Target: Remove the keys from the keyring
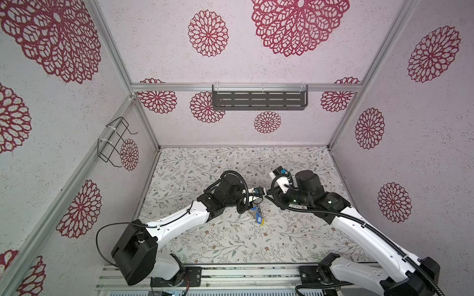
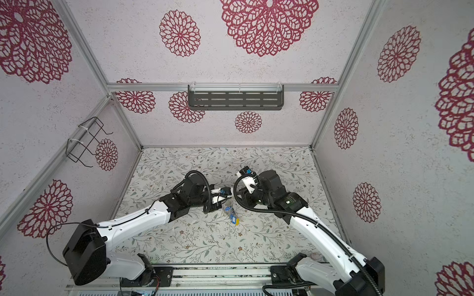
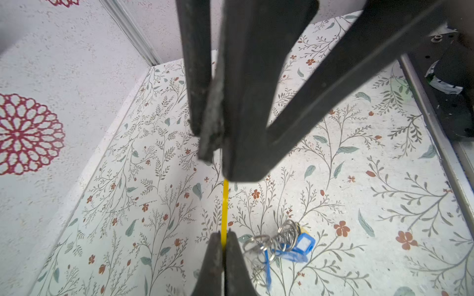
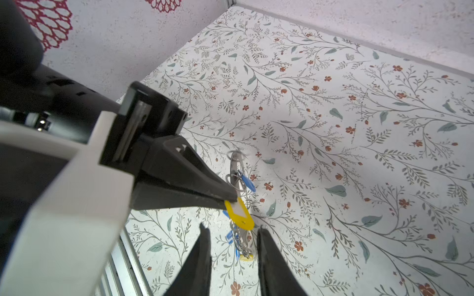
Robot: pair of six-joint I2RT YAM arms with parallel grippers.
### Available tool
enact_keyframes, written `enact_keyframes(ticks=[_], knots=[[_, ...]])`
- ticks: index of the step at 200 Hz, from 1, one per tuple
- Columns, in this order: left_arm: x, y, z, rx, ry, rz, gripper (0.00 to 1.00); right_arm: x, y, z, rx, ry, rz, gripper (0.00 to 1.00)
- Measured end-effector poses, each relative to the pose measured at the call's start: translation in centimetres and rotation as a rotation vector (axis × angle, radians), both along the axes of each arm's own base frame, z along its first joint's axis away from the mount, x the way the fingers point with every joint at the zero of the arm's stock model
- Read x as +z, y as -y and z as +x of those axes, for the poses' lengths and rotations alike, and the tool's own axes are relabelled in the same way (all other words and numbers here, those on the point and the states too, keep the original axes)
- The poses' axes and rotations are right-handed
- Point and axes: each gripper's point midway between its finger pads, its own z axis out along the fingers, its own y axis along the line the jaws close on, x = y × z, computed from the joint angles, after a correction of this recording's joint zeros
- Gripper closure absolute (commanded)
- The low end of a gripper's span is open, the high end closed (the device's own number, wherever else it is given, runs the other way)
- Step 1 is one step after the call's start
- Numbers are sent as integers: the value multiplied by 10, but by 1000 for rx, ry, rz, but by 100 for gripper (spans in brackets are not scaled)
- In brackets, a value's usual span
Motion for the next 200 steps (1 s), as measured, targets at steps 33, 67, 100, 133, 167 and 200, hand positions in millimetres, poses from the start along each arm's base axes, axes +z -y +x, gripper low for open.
enact_keyframes(ticks=[33,67,100,133,167,200], knots=[[3,-4,0,13,13,-19,100,-11,14,14,-97,-28,6,66],[12,-5,2,28,40,-67,100,-32,21,19,-162,-88,17,68],[40,-5,9,60,78,-180,100,-46,15,22,-164,-143,55,66],[69,-4,17,94,97,-301,100,-49,6,21,-140,-185,102,62],[85,-8,19,103,78,-389,100,-38,3,17,-126,-171,151,60],[95,-14,22,94,30,-459,100,-16,5,18,-130,-125,184,60]])
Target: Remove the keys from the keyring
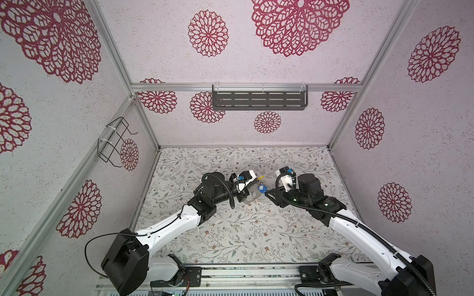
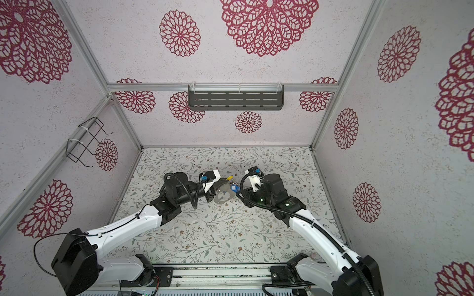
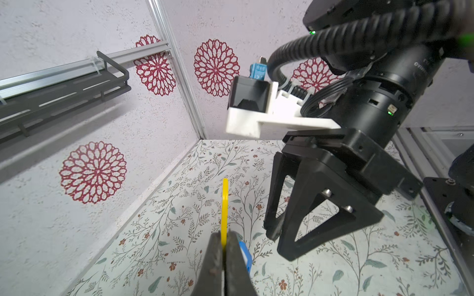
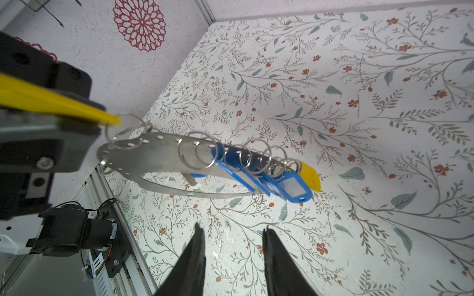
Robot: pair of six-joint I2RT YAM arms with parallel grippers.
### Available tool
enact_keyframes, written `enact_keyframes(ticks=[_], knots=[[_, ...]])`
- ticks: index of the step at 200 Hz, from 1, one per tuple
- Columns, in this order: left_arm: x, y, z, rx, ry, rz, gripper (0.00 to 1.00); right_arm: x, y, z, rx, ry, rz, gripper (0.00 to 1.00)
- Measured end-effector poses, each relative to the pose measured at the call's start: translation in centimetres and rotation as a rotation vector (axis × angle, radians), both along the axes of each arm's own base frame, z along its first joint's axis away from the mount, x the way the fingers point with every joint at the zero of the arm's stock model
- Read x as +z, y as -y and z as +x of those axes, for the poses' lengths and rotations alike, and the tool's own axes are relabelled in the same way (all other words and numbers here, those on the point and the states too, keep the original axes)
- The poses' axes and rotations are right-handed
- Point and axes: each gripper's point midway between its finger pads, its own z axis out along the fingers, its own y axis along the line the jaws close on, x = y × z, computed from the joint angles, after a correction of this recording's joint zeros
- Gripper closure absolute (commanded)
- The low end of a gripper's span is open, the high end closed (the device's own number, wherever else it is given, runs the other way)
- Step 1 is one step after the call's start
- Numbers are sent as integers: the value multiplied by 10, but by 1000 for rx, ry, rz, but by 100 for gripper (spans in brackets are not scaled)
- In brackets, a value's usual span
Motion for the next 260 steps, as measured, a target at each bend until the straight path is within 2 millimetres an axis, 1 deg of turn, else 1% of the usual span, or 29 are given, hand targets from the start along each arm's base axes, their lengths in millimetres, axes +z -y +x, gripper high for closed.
enact_keyframes(ticks=[28,59,73,93,111,127,152,190,210,226,233,247,260], knots=[[0,0,-3,-29,-44,-19,100,25,3,0,-6,63,28,64],[-6,3,-7,-71,-86,-6,100,59,5,-4,4,155,64,64],[-9,6,-9,-95,-110,3,100,73,4,-6,22,200,82,62],[-17,8,-10,-122,-146,13,100,84,0,-9,60,242,96,58],[-25,9,-11,-140,-184,25,100,86,-4,-13,101,258,103,55],[-27,11,-12,-151,-202,30,100,87,-7,-16,130,267,108,54],[-23,13,-14,-171,-206,25,100,84,-12,-16,156,263,107,53],[-15,14,-16,-191,-202,14,100,69,-18,-10,174,224,89,54],[-17,15,-17,-196,-209,16,100,67,-19,-10,180,217,89,62],[-19,15,-18,-200,-221,22,100,68,-19,-10,183,223,89,73],[-21,15,-18,-203,-230,25,100,68,-19,-10,183,224,90,77],[-24,15,-19,-209,-243,32,100,68,-19,-10,182,225,91,81],[-25,15,-20,-211,-248,34,100,68,-19,-9,181,225,88,81]])
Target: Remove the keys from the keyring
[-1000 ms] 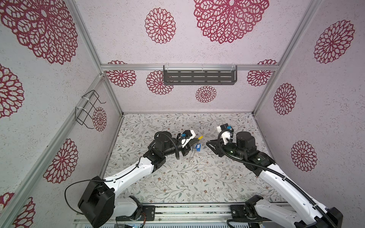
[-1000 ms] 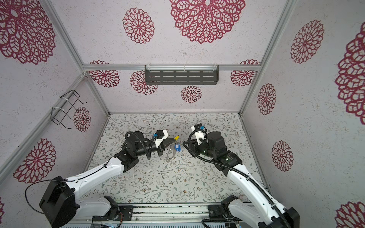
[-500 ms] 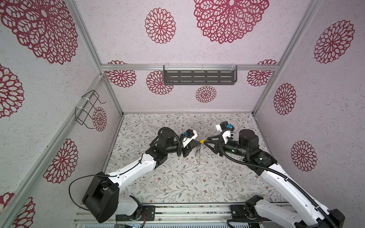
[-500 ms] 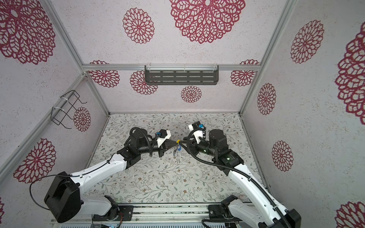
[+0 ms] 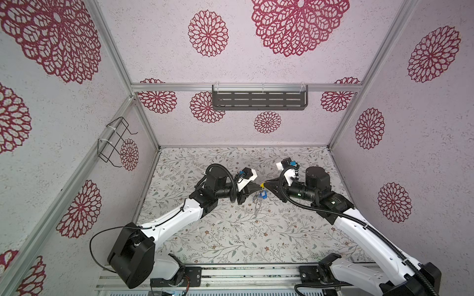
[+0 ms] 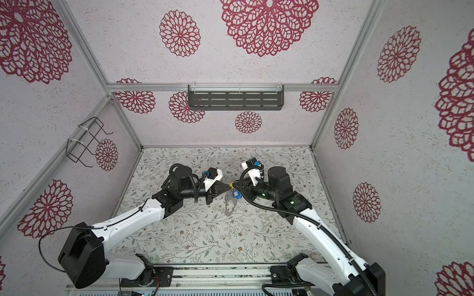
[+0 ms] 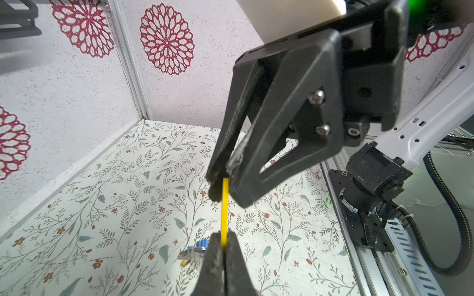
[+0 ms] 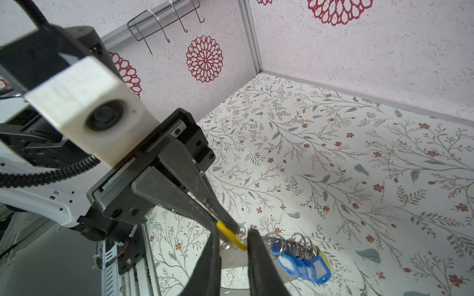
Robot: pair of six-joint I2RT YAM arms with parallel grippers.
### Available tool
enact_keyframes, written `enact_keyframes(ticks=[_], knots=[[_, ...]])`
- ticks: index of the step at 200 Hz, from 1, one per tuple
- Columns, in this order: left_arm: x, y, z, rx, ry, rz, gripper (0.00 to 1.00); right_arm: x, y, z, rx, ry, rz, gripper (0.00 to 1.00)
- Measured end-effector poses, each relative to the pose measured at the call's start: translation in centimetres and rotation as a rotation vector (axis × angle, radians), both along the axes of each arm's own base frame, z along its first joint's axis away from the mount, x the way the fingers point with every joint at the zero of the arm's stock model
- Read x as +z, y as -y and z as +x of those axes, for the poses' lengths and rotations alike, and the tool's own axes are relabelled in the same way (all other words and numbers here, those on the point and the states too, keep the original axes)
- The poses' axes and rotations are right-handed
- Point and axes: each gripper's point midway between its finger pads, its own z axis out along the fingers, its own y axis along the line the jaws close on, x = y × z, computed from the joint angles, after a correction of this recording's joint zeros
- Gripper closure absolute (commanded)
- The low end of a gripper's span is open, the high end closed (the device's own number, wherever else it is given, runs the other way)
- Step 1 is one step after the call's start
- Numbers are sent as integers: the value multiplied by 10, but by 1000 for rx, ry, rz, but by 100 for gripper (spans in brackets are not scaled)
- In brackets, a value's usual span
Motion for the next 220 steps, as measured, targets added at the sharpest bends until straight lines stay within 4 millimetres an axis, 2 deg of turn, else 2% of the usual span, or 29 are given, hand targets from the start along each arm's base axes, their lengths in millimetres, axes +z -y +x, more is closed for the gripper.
enact_keyframes(ticks=[45,54,73,205,212,220], knots=[[3,1,0,-4,2,-2,100,2,-1,1,2,8,5,83],[3,0,0,-3,2,-2,100,2,-1,0,2,8,6,86],[4,-1,3,5,-3,-5,100,1,-1,1,0,5,5,100],[0,-2,7,19,-17,-1,100,-1,-1,3,-16,5,0,100],[-1,-2,8,20,-19,2,100,-3,0,4,-22,3,-3,89],[-5,-1,9,20,-21,8,100,-5,1,6,-36,2,-10,82]])
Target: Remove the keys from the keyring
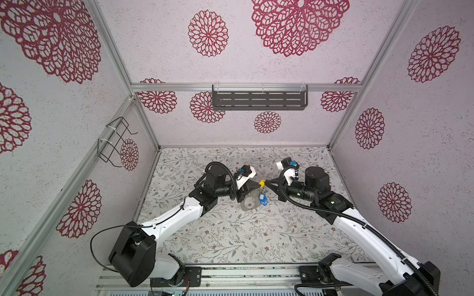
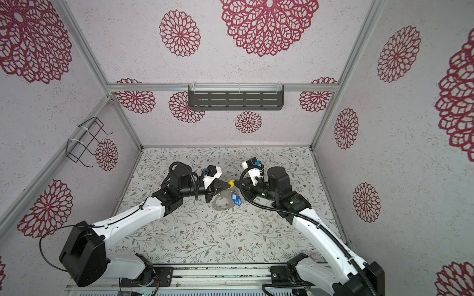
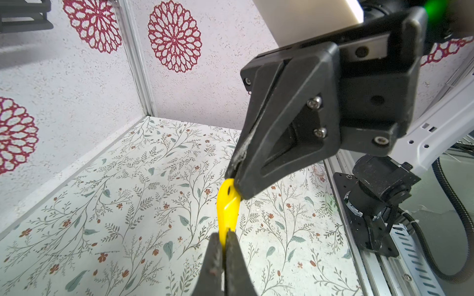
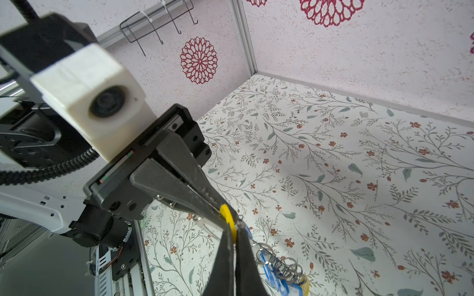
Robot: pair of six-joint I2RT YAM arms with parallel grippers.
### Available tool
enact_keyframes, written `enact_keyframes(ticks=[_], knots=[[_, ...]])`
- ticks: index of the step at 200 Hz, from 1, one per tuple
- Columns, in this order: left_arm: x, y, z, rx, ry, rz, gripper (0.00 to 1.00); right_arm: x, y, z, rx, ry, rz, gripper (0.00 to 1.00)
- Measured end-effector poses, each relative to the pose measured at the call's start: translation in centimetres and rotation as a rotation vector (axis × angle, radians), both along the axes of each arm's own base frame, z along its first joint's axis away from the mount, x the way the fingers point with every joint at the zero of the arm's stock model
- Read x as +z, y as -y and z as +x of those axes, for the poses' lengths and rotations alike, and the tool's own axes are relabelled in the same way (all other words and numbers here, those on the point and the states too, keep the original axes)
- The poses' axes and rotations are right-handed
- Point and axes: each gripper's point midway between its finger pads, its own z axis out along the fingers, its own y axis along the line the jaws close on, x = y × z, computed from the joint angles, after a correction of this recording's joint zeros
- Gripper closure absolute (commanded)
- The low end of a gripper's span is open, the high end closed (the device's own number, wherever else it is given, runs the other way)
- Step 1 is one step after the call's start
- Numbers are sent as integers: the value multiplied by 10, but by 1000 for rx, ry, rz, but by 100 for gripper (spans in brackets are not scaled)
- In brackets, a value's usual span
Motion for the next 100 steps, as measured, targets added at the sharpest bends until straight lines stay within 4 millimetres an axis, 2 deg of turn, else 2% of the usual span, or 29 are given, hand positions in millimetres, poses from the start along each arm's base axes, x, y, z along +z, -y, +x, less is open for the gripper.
enact_keyframes(ticks=[10,26,54,69,81,100], knots=[[-7,2,2,2,-7,13,100,-4,4,4,-35,-1,-8,74],[-27,5,9,18,-30,49,100,-11,15,9,-110,2,-25,71],[-77,5,12,61,-68,150,100,-15,43,14,-253,20,-52,68],[-96,11,11,73,-66,204,100,-16,60,18,-333,23,-56,67],[-97,23,9,64,-33,214,100,-20,74,21,-393,16,-64,67],[-99,54,8,40,7,237,100,-30,93,24,-483,-19,-77,67]])
